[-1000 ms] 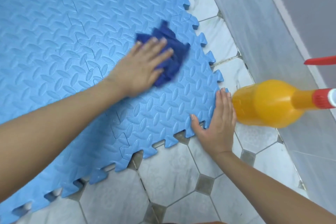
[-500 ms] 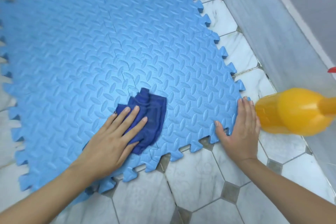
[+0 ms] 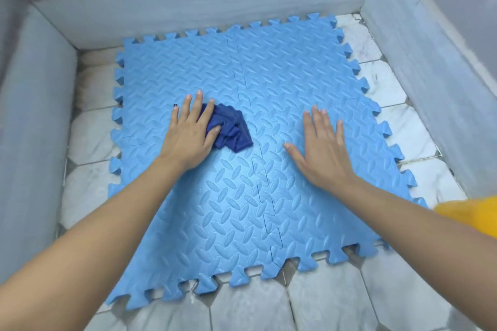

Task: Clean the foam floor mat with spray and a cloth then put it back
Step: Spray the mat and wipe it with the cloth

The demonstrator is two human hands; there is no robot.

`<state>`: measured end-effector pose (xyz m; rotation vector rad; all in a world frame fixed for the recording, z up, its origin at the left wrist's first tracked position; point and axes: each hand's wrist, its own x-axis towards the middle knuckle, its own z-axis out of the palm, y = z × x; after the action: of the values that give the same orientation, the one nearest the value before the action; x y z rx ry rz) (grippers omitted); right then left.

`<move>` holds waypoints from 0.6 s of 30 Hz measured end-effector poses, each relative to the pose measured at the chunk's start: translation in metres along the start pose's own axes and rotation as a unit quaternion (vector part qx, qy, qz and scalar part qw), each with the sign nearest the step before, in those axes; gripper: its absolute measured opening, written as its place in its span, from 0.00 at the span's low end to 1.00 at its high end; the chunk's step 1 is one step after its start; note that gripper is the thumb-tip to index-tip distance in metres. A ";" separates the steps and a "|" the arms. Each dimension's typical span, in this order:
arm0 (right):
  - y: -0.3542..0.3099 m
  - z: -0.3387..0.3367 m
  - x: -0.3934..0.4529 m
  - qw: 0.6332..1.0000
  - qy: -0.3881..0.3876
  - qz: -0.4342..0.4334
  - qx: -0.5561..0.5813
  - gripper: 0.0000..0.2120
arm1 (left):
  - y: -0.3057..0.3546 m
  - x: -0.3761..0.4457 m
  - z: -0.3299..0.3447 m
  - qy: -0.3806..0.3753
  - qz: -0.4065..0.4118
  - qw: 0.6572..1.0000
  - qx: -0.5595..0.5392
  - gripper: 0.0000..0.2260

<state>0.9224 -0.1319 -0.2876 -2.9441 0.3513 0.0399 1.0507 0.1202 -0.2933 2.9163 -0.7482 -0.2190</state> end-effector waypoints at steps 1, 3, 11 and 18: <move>-0.002 0.000 0.014 1.000 -0.004 -0.007 -0.007 0.38 | 0.001 0.001 0.006 -0.003 -0.002 1.000 -0.015 0.29; -0.002 0.002 0.038 1.000 -0.004 -0.013 -0.015 0.38 | 0.004 -0.001 0.016 0.009 -0.010 0.999 -0.038 0.30; 0.014 0.030 0.044 1.000 0.019 0.019 0.010 0.35 | 0.004 -0.004 0.027 0.047 0.000 0.998 -0.041 0.27; 0.005 0.007 0.050 0.992 -0.118 0.041 -0.025 0.41 | 0.006 -0.005 0.014 -0.038 -0.009 0.999 -0.035 0.28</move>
<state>0.9703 -0.1468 -0.2975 -2.9276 0.4410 0.4083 1.0417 0.1165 -0.3054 2.8637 -0.7109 -0.3538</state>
